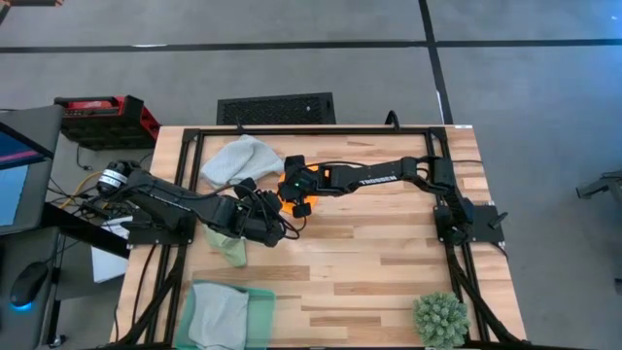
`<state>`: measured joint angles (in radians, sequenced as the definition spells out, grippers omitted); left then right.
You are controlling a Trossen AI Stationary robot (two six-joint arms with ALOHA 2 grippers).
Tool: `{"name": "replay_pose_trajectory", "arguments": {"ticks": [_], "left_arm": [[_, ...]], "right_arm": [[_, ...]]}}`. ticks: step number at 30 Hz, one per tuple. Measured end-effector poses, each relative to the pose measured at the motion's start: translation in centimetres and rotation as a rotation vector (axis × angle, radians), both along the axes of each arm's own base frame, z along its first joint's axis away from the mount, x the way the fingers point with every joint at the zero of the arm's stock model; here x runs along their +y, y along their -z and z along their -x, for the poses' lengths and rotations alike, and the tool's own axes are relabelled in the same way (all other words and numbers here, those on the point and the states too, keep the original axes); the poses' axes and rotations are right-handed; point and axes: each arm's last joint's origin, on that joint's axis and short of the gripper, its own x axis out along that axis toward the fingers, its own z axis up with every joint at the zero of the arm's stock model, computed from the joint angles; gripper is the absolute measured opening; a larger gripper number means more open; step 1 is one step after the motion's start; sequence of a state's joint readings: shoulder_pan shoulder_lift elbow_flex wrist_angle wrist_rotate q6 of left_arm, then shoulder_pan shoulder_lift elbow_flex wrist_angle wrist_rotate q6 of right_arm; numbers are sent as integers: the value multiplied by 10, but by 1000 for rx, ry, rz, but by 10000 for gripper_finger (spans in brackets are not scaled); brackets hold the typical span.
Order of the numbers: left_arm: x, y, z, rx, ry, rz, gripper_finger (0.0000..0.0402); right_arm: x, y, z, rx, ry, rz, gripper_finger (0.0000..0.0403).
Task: Fold microfiber towels
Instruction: Fold the yellow microfiber cloth, then put the yellow microfiber cloth into the green bin
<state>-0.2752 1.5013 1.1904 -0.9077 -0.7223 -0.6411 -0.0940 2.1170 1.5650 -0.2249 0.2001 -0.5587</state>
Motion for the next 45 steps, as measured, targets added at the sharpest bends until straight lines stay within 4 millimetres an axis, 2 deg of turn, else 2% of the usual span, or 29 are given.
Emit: {"name": "replay_pose_trajectory", "arguments": {"ticks": [10,16,24,27,35,41,45], "left_arm": [[0,0,0,2,2,2,178],[0,0,1,9,2,-4,178],[-9,5,22,169,-6,-13,178],[-11,7,25,204,-4,32,178],[-9,34,31,264,11,78,178],[-6,51,14,217,231,80,178],[-2,69,-1,222,424,29,178]], "right_arm": [[6,0,0,6,-20,17,200],[11,-8,7,35,3,-18,223],[23,-28,44,266,92,-113,224],[30,-36,58,350,128,-141,224],[42,-48,98,466,235,-196,224],[55,-59,129,424,283,-237,223],[65,-68,141,375,288,-262,223]]}}
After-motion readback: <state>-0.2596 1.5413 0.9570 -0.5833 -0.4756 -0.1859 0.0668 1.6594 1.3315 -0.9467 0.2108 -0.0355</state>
